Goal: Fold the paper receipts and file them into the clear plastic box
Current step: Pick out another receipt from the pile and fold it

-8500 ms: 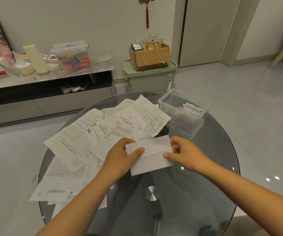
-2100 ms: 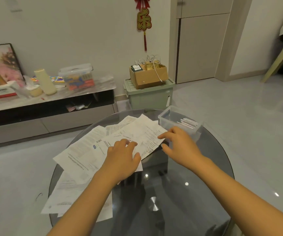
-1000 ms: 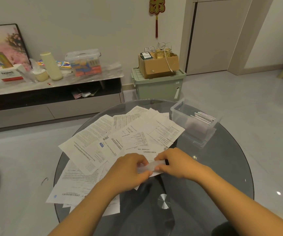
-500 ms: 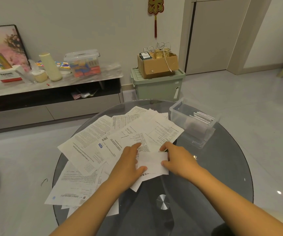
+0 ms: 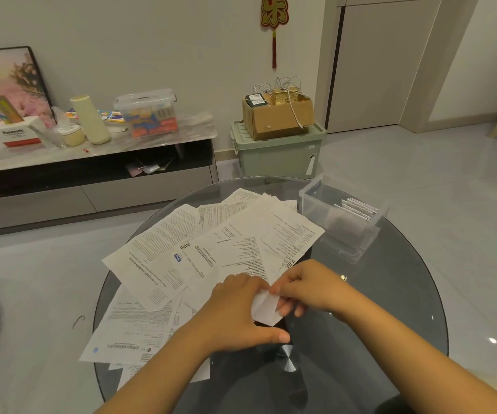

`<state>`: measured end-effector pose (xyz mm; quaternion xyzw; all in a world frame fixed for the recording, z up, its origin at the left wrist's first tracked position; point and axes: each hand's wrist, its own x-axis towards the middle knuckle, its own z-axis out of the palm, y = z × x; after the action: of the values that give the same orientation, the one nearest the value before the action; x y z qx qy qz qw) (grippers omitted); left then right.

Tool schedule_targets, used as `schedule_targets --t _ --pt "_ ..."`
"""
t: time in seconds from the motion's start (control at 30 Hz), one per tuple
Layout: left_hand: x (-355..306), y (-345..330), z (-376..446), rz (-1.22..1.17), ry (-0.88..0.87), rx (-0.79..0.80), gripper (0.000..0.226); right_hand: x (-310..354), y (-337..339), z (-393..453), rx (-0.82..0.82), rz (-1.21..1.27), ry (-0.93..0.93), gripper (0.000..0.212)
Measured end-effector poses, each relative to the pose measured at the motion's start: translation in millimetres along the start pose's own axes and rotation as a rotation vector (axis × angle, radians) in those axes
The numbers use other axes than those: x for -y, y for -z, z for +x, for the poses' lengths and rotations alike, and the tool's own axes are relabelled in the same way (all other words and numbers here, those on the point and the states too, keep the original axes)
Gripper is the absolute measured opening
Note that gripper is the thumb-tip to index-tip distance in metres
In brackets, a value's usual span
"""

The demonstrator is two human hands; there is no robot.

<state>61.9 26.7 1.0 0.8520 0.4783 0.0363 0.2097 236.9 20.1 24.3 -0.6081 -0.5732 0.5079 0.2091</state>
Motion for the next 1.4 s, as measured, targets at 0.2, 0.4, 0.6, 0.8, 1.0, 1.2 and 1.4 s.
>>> schedule_targets --t 0.2,0.4,0.6,0.8,1.0,1.2,1.4 --pt "2.4 -0.6 1.6 -0.201 0.050 -0.111 0.043 2.5 -2.2 1.0 -0.108 0.058 0.098 0.022" --pt "8.3 4.9 5.9 -0.299 0.165 -0.180 0.044 -4.9 -5.6 9.1 -0.286 -0.024 0.237 0.033" --pt "18.5 1.2 10.5 -0.206 0.194 -0.134 0.059 -6.7 -14.0 9.2 -0.182 -0.120 0.219 0.025" --pt "20.5 2.0 11.5 -0.217 0.194 -0.105 0.046 -11.4 -22.7 11.0 -0.044 -0.345 0.211 0.033" --pt "16.2 1.4 13.2 -0.431 0.332 -0.141 0.040 -14.6 -24.7 12.6 -0.085 -0.341 0.226 0.031" --pt "13.3 3.6 13.7 -0.647 0.414 -0.181 0.037 -14.9 -21.7 14.3 -0.297 -0.245 0.160 0.029" --pt "-4.7 14.7 16.4 -1.034 0.392 -0.294 0.034 -9.2 -14.0 15.3 -0.330 0.114 0.074 0.023"
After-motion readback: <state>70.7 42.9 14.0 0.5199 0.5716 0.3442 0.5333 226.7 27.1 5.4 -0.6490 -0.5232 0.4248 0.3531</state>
